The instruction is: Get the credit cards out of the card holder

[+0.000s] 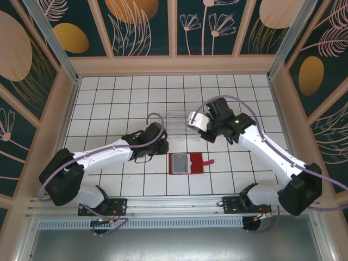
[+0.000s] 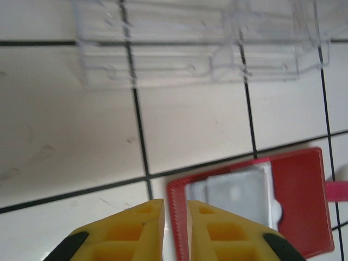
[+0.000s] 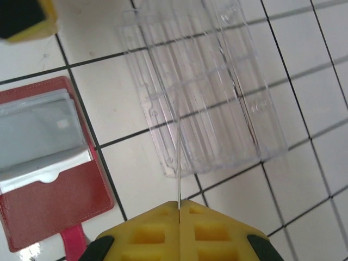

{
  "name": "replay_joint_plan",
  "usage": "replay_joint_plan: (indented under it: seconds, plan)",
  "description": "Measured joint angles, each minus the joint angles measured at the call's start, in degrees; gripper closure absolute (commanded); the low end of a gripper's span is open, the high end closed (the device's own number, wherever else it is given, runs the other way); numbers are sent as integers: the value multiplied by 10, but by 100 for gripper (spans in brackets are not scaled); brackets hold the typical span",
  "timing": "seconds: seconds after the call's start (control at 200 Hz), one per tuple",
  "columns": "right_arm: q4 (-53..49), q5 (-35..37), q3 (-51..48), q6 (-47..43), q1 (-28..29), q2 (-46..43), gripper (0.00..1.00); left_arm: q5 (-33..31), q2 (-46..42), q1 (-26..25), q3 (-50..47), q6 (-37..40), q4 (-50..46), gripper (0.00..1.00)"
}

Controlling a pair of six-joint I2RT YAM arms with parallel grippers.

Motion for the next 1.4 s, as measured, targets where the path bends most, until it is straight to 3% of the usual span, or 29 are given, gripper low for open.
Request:
replay_joint_plan:
  seconds: [0.305,0.435,0.56,0.871,1.156,1.401]
  plan:
    - [-103,-7,189,-86,39,181,100,72,-50,127,-11,65,-18,78]
    - [-149,-12,272,-94,49,254,100,65,-53,170,-3,115,-56,78]
    - [-188,-14,358,-101,60,326,100,20,-53,200,10,172,-93,77]
    - [-268,-10,527,-103,69,466,100,-80,-42,207,18,254,-110,77]
    - [-321,2,637,-105,72,548,100,-99,-26,207,21,265,-111,77]
    - [-335,11,648,-114,72,567,100,-102,-25,207,21,269,-111,77]
